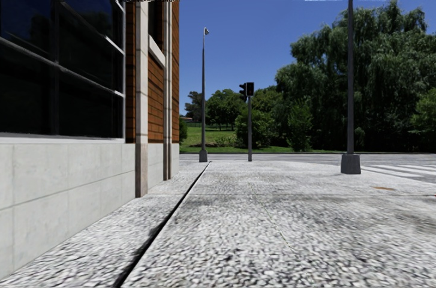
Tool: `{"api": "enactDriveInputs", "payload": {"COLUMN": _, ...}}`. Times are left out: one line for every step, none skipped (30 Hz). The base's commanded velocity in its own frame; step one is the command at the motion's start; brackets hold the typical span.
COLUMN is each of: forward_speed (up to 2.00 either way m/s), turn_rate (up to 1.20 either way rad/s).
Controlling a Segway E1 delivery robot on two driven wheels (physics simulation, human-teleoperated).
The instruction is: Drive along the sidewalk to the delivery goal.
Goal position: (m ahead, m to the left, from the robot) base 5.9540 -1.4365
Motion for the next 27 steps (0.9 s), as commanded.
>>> {"api": "enactDriveInputs", "payload": {"forward_speed": 2.00, "turn_rate": -0.30}}
{"api": "enactDriveInputs", "payload": {"forward_speed": 1.95, "turn_rate": -0.30}}
{"api": "enactDriveInputs", "payload": {"forward_speed": 1.91, "turn_rate": -0.30}}
{"api": "enactDriveInputs", "payload": {"forward_speed": 1.91, "turn_rate": -0.30}}
{"api": "enactDriveInputs", "payload": {"forward_speed": 1.90, "turn_rate": -0.30}}
{"api": "enactDriveInputs", "payload": {"forward_speed": 1.90, "turn_rate": -0.32}}
{"api": "enactDriveInputs", "payload": {"forward_speed": 1.90, "turn_rate": -0.34}}
{"api": "enactDriveInputs", "payload": {"forward_speed": 1.90, "turn_rate": -0.36}}
{"api": "enactDriveInputs", "payload": {"forward_speed": 1.90, "turn_rate": -0.36}}
{"api": "enactDriveInputs", "payload": {"forward_speed": 1.90, "turn_rate": -0.36}}
{"api": "enactDriveInputs", "payload": {"forward_speed": 1.90, "turn_rate": -0.36}}
{"api": "enactDriveInputs", "payload": {"forward_speed": 1.90, "turn_rate": -0.37}}
{"api": "enactDriveInputs", "payload": {"forward_speed": 1.90, "turn_rate": -0.37}}
{"api": "enactDriveInputs", "payload": {"forward_speed": 1.90, "turn_rate": -0.37}}
{"api": "enactDriveInputs", "payload": {"forward_speed": 1.90, "turn_rate": -0.37}}
{"api": "enactDriveInputs", "payload": {"forward_speed": 1.90, "turn_rate": -0.38}}
{"api": "enactDriveInputs", "payload": {"forward_speed": 1.90, "turn_rate": -0.38}}
{"api": "enactDriveInputs", "payload": {"forward_speed": 1.90, "turn_rate": -0.40}}
{"api": "enactDriveInputs", "payload": {"forward_speed": 1.90, "turn_rate": -0.41}}
{"api": "enactDriveInputs", "payload": {"forward_speed": 1.90, "turn_rate": -0.41}}
{"api": "enactDriveInputs", "payload": {"forward_speed": 1.90, "turn_rate": -0.41}}
{"api": "enactDriveInputs", "payload": {"forward_speed": 1.90, "turn_rate": -0.41}}
{"api": "enactDriveInputs", "payload": {"forward_speed": 1.90, "turn_rate": -0.41}}
{"api": "enactDriveInputs", "payload": {"forward_speed": 1.90, "turn_rate": -0.41}}
{"api": "enactDriveInputs", "payload": {"forward_speed": 1.90, "turn_rate": -0.41}}
{"api": "enactDriveInputs", "payload": {"forward_speed": 1.90, "turn_rate": -0.41}}
{"api": "enactDriveInputs", "payload": {"forward_speed": 1.90, "turn_rate": -0.41}}
